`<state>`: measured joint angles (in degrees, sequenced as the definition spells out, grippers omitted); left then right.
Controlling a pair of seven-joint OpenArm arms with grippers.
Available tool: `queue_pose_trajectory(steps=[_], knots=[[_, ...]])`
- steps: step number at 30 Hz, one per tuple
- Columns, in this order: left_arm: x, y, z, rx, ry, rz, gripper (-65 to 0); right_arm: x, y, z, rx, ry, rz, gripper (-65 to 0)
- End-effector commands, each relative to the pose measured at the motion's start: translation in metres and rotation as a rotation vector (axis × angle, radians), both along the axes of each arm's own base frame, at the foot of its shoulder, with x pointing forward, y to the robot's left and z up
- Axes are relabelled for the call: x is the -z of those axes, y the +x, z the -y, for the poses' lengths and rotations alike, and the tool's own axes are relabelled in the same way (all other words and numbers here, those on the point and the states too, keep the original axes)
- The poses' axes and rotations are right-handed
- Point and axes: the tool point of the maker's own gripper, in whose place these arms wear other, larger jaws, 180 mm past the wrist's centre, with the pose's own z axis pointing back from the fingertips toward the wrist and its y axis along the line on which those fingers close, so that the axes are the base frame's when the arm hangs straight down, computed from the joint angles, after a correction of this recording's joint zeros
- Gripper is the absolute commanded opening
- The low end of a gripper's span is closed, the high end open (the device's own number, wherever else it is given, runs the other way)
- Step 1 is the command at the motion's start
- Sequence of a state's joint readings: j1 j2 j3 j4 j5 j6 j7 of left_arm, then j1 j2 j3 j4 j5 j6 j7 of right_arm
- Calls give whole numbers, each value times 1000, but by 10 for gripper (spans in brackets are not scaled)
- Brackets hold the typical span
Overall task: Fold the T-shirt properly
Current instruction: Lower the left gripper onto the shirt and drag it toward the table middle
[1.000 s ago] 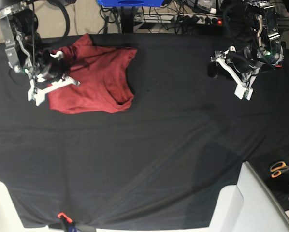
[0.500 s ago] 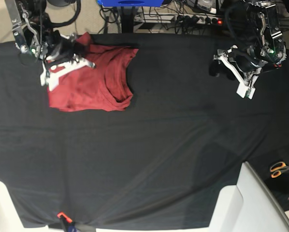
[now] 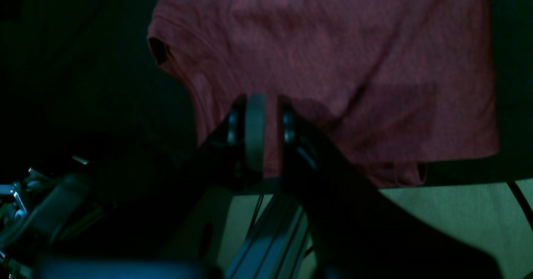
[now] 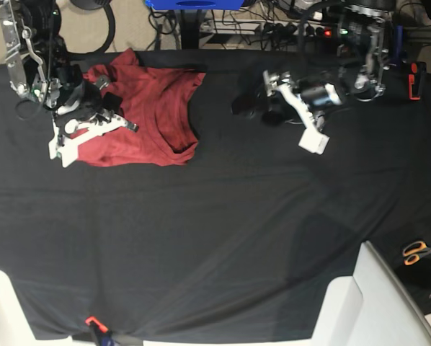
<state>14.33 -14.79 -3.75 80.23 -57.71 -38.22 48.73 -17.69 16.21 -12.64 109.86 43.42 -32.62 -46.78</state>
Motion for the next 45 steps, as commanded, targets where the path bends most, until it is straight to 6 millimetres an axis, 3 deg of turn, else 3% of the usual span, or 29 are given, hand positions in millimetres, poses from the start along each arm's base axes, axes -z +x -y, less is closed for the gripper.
queue_pose_trajectory(steps=[1,8,12,17,22,29,35,38,45], knots=[[-13,7,8,16,-51,46,0,-6,5,5,-1,-13,25,-602],[15,3,45,90,-54,-28,0,-7,7,14,4,-32,29,-602],[31,-2,67,127,-66,-87,0,-11,13,39,57,-67,45,-602],[59,-22,95,204,-54,-191,0,-16,13,78,162,-102,58,-602],[63,-28,121,287,-34,-191,0,-20,10,108,229,-133,69,-600],[66,-14,122,313,-7,-189,0,-22,6,121,222,-148,90,-600],[68,-14,144,448,31,-183,0,-21,4,121,223,-149,85,-600],[62,-3,155,476,32,-161,0,-21,3,120,221,-146,82,-600],[57,3,159,483,30,-147,0,-19,-1,121,223,-150,73,-600]])
